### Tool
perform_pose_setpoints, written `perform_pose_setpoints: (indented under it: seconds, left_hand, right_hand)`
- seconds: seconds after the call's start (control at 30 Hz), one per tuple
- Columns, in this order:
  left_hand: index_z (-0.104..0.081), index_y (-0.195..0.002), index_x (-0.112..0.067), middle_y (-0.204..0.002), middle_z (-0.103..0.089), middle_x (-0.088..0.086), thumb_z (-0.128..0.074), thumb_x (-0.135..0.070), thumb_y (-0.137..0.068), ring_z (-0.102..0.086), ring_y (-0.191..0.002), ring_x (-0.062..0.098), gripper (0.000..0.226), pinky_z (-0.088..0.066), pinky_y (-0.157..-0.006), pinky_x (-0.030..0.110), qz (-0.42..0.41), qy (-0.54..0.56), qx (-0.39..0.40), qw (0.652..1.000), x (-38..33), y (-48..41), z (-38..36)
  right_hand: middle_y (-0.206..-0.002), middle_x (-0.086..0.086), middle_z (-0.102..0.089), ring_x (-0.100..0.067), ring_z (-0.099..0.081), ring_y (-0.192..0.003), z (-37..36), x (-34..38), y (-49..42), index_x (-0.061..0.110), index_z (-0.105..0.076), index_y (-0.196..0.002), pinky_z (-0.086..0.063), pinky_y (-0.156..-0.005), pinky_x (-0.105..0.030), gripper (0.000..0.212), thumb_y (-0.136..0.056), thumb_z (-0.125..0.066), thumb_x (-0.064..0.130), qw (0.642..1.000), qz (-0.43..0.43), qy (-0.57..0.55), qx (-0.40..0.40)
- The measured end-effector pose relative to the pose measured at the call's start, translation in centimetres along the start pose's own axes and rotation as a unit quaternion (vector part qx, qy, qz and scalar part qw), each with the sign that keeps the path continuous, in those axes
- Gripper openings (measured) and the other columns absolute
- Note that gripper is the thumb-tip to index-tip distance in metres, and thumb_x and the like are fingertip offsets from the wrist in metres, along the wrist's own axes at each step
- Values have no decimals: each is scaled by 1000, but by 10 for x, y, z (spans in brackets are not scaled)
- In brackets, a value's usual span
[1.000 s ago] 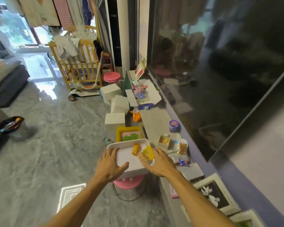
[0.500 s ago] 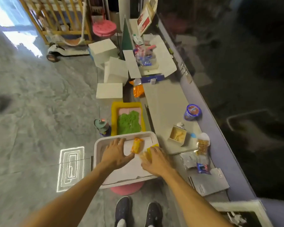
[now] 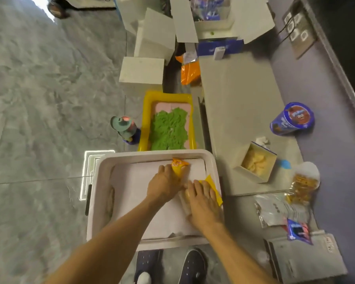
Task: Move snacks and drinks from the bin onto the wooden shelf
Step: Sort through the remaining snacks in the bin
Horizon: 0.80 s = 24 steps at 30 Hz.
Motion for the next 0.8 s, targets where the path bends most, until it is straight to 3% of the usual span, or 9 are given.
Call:
perform_pose_setpoints:
  seconds: [0.1,0.2,0.4,0.5,0.67,0.73,0.8]
  left_hand:
    - [-57,-133,-16,-124,-60,11,-76,-60,-85,-64,-111,38,68,-53,-93,46,52,42,-11,998,19,-7,-3]
    - [-62,-124,-21,-110,-61,5,-68,-59,-83,-66,-100,36,56,-55,-87,46,47,49,-25,997,22,6,11]
    - [-63,-98,-29,-93,-70,-3,-65,-57,-75,-70,-86,28,36,-59,-79,45,1,62,-75,995,-8,68,104]
    - [-58,-100,-38,-95,-73,-2,-68,-55,-86,-72,-88,28,24,-60,-79,42,-47,32,-101,993,-44,111,167]
    - [-64,-105,-32,-91,-72,-4,-65,-68,-82,-73,-79,24,44,-61,-70,43,-109,38,-157,981,-82,173,257]
    - [-63,-108,-33,-97,-68,-5,-66,-71,-81,-72,-82,24,47,-59,-71,38,-153,36,-164,974,-108,213,295]
    - [-60,-105,-39,-98,-62,-13,-72,-52,-92,-69,-94,18,22,-52,-71,23,-202,54,-161,964,-133,254,328]
  right_hand:
    - [-146,-9,-53,-36,-46,-138,3,1,-1,20,-44,-149,-41,-114,-46,80,-78,-81,18,1000,-1,-1,6]
    - [-138,-6,-60,-32,-52,-130,20,3,5,20,-51,-142,-44,-109,-44,82,-69,-88,27,1000,5,-10,-1]
    - [-150,-4,-51,-30,-41,-140,115,-2,40,24,-42,-148,-34,-118,-45,83,-78,-80,49,997,6,-70,-35]
    - [-145,-3,-53,-30,-41,-135,187,-7,66,24,-42,-145,-34,-115,-44,80,-77,-74,51,993,-16,-89,-77]
    - [-140,2,-56,-28,-44,-130,317,-2,126,31,-41,-141,-38,-108,-43,76,-76,-73,52,980,-13,-105,-167]
    - [-147,2,-51,-28,-36,-139,364,4,156,30,-40,-145,-33,-113,-44,77,-80,-73,53,975,-23,-110,-190]
    - [-152,1,-48,-31,-25,-149,404,11,187,29,-39,-147,-27,-119,-46,73,-85,-70,53,967,-41,-124,-219]
Point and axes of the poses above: each hand's wrist, its own y-axis away from the middle knuckle, its own z-axis out of the back of the hand, x = y × z, the point moved 6 cm from there along -y, towards the middle knuckle
